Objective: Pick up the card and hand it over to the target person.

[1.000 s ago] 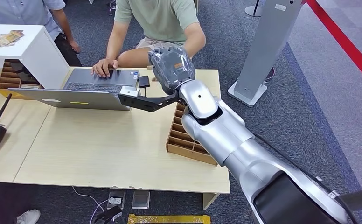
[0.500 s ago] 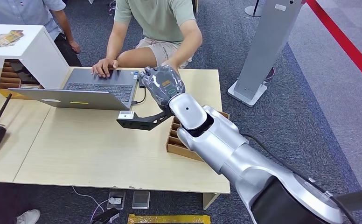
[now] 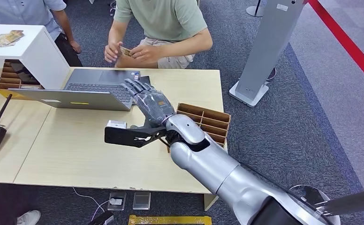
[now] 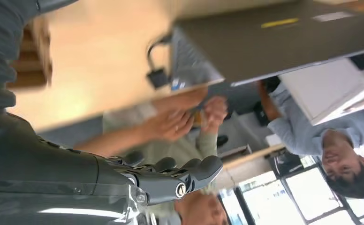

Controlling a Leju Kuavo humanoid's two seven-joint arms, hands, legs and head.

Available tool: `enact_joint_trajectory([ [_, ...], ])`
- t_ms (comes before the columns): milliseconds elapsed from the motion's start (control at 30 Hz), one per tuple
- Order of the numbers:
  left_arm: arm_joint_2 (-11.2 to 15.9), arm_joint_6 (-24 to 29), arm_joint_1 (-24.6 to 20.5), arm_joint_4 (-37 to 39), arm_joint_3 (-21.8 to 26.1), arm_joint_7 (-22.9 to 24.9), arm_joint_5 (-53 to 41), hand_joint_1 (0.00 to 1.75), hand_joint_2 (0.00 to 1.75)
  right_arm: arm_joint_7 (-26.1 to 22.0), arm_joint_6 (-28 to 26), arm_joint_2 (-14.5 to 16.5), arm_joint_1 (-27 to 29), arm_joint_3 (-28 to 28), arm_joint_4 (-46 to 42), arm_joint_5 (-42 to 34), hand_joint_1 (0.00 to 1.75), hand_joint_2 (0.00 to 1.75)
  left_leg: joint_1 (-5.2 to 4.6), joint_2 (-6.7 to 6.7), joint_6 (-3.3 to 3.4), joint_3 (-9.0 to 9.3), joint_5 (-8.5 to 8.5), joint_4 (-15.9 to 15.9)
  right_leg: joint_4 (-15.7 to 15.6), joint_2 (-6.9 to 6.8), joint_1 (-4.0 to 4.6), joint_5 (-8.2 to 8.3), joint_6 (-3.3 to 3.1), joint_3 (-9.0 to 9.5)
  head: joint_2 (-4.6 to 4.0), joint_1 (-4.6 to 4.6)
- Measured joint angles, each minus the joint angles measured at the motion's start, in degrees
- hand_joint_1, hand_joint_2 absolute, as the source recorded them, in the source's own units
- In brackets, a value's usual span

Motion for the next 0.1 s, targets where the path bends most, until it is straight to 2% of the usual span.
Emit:
enact_joint_trajectory([
  [100,-0.28,0.93,0.06,-0.10,0.69,0.23,1.46,0.00,1.75,2.40,0.16,-2.74,3.64,-0.47,-3.37,-1.58,0.00,1.75,-0.01,-0.14,0.03,0.01,0.03,-0.02,-0.07,-0.12,-0.02,0.00,0.04,0.07,0.00,0.00],
])
